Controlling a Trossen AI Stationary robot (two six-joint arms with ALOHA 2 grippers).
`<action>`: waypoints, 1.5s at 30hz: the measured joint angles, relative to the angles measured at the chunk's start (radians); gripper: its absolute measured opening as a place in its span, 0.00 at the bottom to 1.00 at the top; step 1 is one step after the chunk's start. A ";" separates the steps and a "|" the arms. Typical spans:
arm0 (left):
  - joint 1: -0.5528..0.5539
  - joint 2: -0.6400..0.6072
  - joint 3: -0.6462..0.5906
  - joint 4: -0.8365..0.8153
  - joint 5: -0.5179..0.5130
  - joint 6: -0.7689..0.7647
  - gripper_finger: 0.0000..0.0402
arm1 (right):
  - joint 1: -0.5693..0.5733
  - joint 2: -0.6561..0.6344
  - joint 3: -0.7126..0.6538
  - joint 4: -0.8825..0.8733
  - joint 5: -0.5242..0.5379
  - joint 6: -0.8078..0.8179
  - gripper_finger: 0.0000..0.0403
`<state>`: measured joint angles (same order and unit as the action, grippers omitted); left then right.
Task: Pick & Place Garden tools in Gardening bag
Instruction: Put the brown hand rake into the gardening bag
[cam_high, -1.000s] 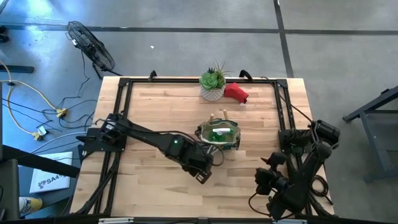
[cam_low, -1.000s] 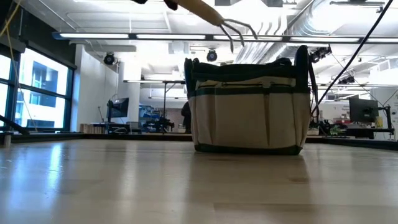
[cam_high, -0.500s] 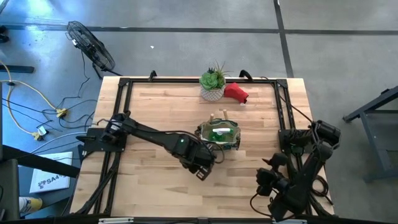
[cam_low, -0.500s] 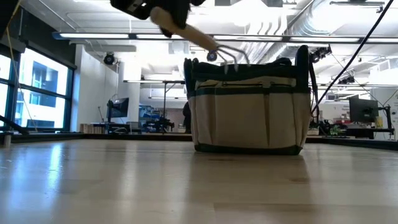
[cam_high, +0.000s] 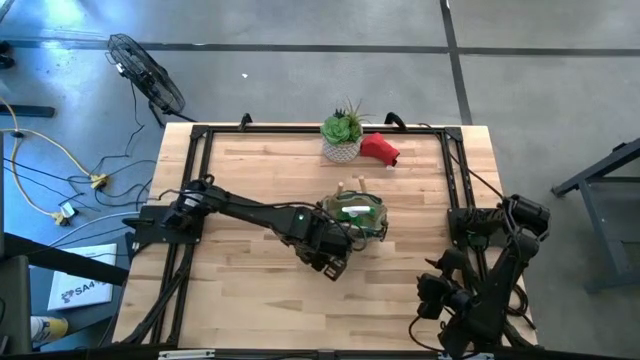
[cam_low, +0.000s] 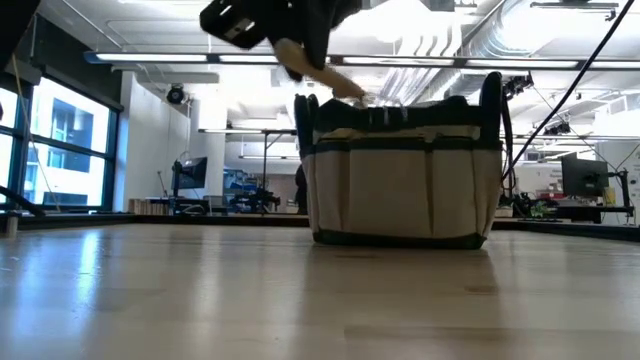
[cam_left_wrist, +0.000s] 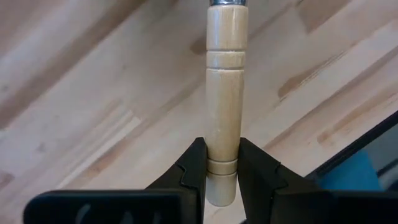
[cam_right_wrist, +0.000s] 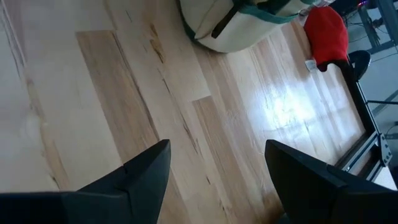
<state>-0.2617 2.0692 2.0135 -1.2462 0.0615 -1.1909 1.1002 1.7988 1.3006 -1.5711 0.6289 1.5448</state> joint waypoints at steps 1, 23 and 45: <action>0.000 0.002 -0.002 -0.004 0.015 -0.005 0.14 | 0.000 0.000 0.000 0.000 0.000 0.000 0.63; -0.006 0.018 0.000 -0.008 0.067 -0.064 0.14 | 0.000 0.000 0.000 0.000 -0.003 0.007 0.63; 0.057 0.062 0.160 -0.091 0.059 0.000 0.14 | 0.027 0.000 -0.032 0.001 0.001 0.054 0.63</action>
<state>-0.2045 2.1309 2.1733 -1.3371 0.1206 -1.1908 1.1271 1.7988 1.2684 -1.5700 0.6296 1.5992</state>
